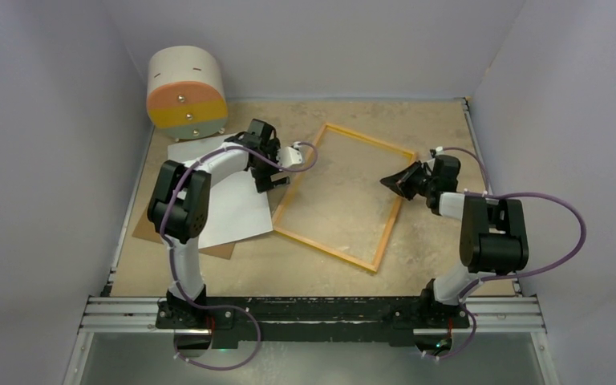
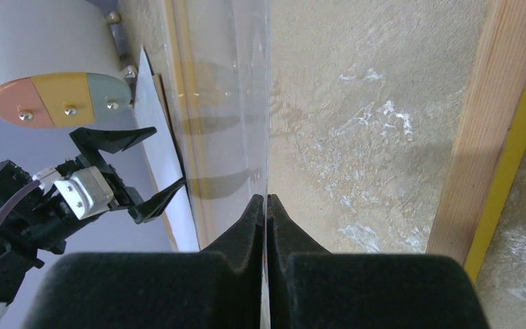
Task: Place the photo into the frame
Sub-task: Move the photo to the center of the board, then move the photo frame to the center of the board, then place the photo frame item in the photo frame.
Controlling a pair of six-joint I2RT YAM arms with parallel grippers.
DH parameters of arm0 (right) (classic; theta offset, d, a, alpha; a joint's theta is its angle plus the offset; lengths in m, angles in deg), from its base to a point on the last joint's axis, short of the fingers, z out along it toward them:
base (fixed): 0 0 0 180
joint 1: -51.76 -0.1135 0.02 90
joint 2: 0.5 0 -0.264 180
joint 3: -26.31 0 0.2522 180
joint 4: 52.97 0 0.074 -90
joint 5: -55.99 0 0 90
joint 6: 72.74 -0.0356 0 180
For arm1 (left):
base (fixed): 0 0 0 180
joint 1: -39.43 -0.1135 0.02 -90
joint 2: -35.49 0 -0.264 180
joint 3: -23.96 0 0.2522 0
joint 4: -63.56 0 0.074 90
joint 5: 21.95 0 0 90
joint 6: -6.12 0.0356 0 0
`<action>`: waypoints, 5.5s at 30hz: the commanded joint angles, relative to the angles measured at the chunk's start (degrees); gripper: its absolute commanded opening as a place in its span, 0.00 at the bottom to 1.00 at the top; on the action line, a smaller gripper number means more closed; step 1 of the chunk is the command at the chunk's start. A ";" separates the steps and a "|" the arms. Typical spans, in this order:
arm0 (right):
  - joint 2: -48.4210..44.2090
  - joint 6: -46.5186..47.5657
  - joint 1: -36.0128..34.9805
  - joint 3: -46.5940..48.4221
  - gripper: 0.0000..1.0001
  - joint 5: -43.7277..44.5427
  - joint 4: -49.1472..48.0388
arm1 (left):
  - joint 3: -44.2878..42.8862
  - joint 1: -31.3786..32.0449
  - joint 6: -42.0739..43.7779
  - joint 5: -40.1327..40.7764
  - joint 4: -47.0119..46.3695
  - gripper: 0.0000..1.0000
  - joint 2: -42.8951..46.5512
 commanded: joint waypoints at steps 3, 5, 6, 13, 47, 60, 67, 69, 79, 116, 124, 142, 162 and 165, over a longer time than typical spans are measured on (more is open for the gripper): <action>0.02 2.24 0.71 1.91 0.00 -1.38 0.48 | -1.45 -0.47 1.83 -2.13 4.23 1.00 1.55; 0.02 2.21 0.77 1.81 0.00 -1.27 0.37 | -3.07 -0.48 0.28 -4.18 5.24 1.00 0.97; 0.02 2.25 0.85 1.73 0.00 -1.35 0.36 | -3.85 -0.47 -0.53 -5.40 5.71 1.00 0.77; 0.39 3.91 1.25 2.83 0.00 -1.23 3.36 | -2.60 -0.29 2.52 -13.98 4.54 1.00 3.58; 1.96 5.70 2.79 4.48 0.00 -1.82 5.79 | -7.86 1.11 -3.93 -15.64 5.65 0.96 -4.59; 1.07 7.49 4.12 5.48 0.00 -1.58 7.85 | -7.99 2.32 -4.37 -15.86 5.57 0.97 -4.14; 1.28 7.22 4.37 5.71 0.00 -2.60 7.48 | -7.73 2.86 -4.09 -15.45 5.57 0.97 -4.28; 1.04 7.34 4.46 5.77 0.00 -2.61 7.67 | -7.64 2.93 -4.13 -15.53 5.65 0.97 -4.35; 1.51 9.30 5.56 7.43 0.00 -3.66 10.83 | -8.29 3.22 -4.03 -15.10 6.08 0.96 -4.82; 5.83 -9.46 5.58 -1.95 0.54 -18.19 -14.44 | -10.72 4.09 -8.93 -19.93 7.83 0.87 -9.31; 6.56 -14.07 4.67 -8.30 0.58 -19.56 -24.85 | -10.87 4.61 -8.49 -19.62 8.12 0.85 -9.75; -0.67 -0.13 3.89 -5.22 0.47 -13.41 -2.24 | -10.98 5.24 -8.08 -18.17 9.52 0.82 -9.75; -0.06 6.08 3.58 1.38 0.00 -16.06 -3.49 | -20.48 4.00 -11.40 -22.47 13.14 0.90 -11.17; 0.69 6.21 3.54 2.07 0.00 -16.00 -3.16 | -22.85 3.73 -11.96 -21.77 13.18 0.90 -12.37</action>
